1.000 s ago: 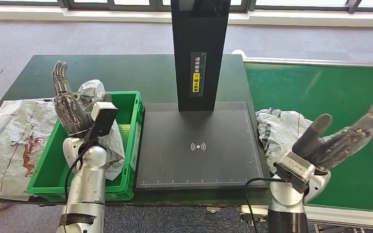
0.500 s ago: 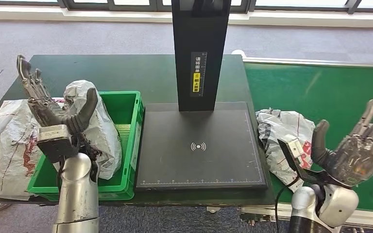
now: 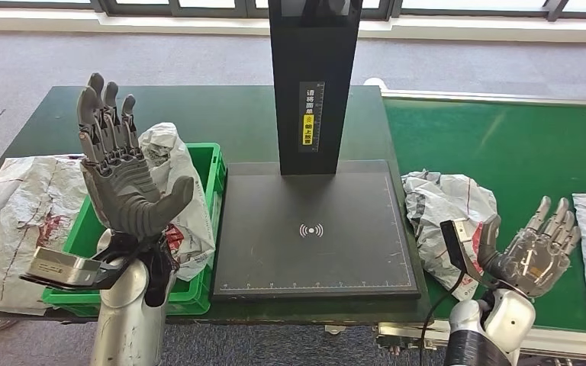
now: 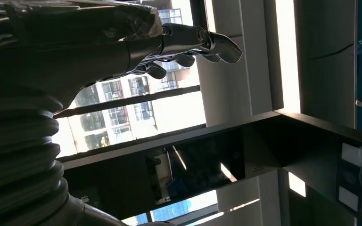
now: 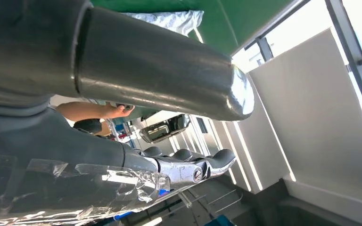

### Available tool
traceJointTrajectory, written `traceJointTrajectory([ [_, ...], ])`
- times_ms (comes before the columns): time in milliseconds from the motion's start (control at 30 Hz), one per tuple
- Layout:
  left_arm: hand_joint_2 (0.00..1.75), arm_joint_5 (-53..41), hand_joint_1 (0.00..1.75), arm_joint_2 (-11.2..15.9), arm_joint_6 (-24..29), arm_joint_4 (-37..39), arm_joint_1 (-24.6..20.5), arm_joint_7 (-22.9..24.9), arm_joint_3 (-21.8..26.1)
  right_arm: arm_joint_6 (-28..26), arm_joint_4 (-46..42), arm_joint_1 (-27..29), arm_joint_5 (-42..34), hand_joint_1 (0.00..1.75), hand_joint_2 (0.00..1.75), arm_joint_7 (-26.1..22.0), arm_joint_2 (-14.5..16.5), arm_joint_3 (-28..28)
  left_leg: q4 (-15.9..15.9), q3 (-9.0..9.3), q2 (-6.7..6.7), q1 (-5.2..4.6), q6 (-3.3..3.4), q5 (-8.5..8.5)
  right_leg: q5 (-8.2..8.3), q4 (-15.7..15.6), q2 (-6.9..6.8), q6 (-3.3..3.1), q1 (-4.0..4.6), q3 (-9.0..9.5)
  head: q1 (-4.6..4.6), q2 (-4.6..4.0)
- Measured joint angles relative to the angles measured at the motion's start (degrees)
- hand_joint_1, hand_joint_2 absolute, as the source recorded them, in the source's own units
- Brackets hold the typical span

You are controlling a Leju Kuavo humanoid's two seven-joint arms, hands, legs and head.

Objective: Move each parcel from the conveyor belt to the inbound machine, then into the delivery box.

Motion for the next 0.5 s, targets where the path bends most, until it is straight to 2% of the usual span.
traceJointTrajectory([
  [300, 1.75, 0.35, 0.00, 0.16, -0.60, -0.69, 0.61, 0.00, -0.56, -0.04, 3.87, -0.91, 0.23, 0.00, 0.00, 0.71, -0.92, -0.57, 0.00, 0.00, 0.01, 0.00, 0.00, 0.00, 0.00, 0.00, 0.00, 0.00, 0.00, 0.00, 0.00, 0.00],
  [433, 1.75, 3.51, 0.00, 0.16, -6.23, -1.31, 0.78, 0.00, -0.81, -0.05, 8.62, -2.47, -1.01, 0.00, 1.75, 4.36, -2.51, -0.71, 0.01, 0.00, 0.01, 0.00, 0.00, 0.00, 0.01, 0.00, 0.00, 0.01, -0.01, 0.01, 0.00, 0.01],
  [500, 1.75, 5.47, 0.00, 0.16, -10.09, -1.53, 0.97, 0.35, -1.19, 0.66, 13.33, -4.04, -4.92, 0.00, 1.75, 2.81, -4.12, -0.84, 0.02, 0.00, 0.02, -0.01, 0.01, 0.00, 0.02, 0.00, 0.02, 0.02, -0.03, 0.01, 0.00, 0.00],
])
